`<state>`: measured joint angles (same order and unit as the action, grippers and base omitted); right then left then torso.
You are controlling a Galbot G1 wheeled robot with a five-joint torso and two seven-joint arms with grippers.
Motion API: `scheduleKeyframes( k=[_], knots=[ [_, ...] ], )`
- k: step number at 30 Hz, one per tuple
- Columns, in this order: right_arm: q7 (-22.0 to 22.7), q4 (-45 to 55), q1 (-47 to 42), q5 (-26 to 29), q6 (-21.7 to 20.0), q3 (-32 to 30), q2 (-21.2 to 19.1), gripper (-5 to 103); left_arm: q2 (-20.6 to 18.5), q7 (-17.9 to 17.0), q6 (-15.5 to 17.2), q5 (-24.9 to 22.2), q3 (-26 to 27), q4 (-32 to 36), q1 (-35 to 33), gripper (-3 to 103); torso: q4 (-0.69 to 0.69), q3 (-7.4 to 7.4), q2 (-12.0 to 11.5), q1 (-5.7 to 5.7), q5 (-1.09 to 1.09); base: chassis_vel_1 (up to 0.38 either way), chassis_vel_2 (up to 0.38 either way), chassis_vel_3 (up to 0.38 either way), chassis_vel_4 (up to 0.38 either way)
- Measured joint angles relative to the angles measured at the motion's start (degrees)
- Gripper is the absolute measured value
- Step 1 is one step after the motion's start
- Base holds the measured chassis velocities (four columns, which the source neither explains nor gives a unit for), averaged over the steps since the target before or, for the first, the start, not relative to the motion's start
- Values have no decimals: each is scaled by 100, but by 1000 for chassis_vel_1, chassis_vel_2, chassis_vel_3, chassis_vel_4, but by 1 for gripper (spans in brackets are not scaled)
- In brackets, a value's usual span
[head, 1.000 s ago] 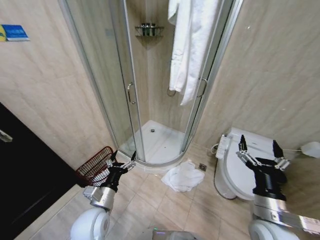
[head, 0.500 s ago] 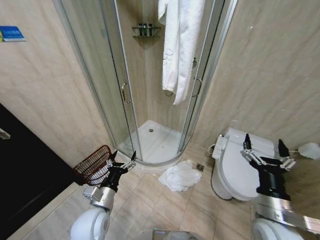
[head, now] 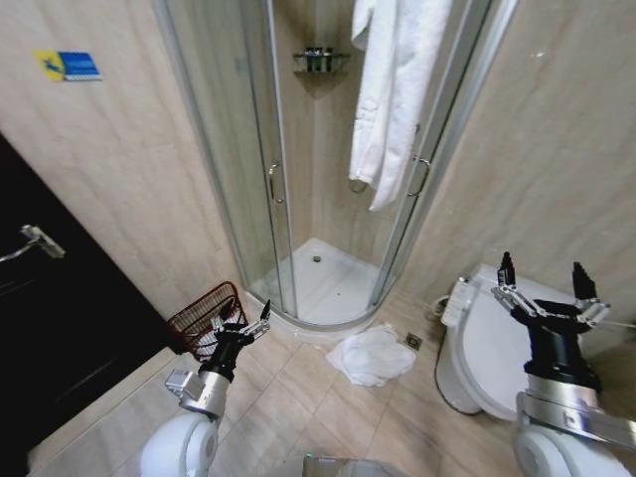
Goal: Discard the used towel into the hamper.
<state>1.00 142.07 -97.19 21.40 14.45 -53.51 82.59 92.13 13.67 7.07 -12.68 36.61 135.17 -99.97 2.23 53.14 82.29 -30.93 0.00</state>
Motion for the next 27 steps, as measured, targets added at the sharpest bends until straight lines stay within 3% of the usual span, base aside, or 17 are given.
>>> scheduleKeyframes(
  k=[11,19,24,27],
  knots=[
    [77,69,355,384,-41,-415,-553,100,1,0,0,0,0,0,0,100,0,0,0,0,0,119,124,121,116],
    [205,-234,1164,1330,-348,-1370,-1928,100,-2,0,0,0,1,0,-1,100,2,0,0,0,2,80,75,81,89],
    [224,-353,1336,1766,-431,-1941,-2495,100,0,0,0,0,-1,0,0,100,0,0,0,0,1,0,0,0,0],
    [129,-281,1310,1998,-708,-2229,-2606,100,1,0,0,0,-1,0,0,100,-1,0,0,0,0,0,0,0,0]
  ],
)
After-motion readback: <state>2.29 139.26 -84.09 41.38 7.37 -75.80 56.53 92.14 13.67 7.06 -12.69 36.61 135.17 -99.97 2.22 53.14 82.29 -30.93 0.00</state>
